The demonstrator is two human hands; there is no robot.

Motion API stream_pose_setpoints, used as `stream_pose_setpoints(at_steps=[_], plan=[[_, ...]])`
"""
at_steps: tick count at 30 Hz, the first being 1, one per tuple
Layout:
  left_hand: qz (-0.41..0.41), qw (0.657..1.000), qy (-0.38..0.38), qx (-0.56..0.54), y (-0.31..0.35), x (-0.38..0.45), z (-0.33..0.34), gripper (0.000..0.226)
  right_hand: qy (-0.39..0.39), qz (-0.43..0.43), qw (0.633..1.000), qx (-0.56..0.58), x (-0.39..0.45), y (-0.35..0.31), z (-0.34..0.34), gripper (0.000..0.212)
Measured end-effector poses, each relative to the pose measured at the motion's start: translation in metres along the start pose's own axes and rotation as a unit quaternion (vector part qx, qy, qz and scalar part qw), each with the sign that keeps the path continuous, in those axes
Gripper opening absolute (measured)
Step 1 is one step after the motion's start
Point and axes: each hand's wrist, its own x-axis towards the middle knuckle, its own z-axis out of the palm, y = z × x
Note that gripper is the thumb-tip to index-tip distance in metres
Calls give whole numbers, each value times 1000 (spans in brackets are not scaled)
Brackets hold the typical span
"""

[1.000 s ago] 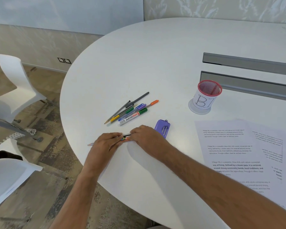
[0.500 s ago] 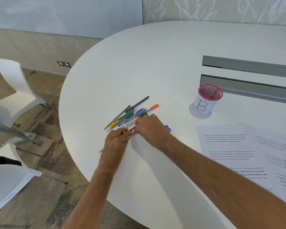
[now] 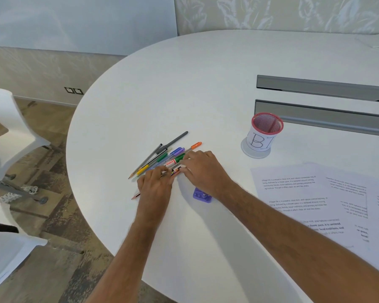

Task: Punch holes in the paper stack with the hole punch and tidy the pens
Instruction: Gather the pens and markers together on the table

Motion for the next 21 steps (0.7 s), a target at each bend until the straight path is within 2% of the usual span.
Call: stream_pose_setpoints(at_steps=[3, 9, 12, 17, 21], plan=[[1, 1000, -5, 12, 5, -1, -4, 29, 12, 28, 998, 62, -14, 8, -5, 41], [10, 1000, -26, -12, 33, 9, -15, 25, 27, 72, 991, 110, -41, 28, -9, 52], [15, 997, -53, -54, 55, 18, -21, 44, 26, 91, 989, 113, -58, 39, -8, 57], [94, 991, -81, -43, 89, 27, -19, 39, 22, 123, 988, 89, -92, 62, -8, 64], [90, 986, -123, -71, 125, 31, -21, 45, 14, 161, 984, 77, -120, 82, -11, 70]])
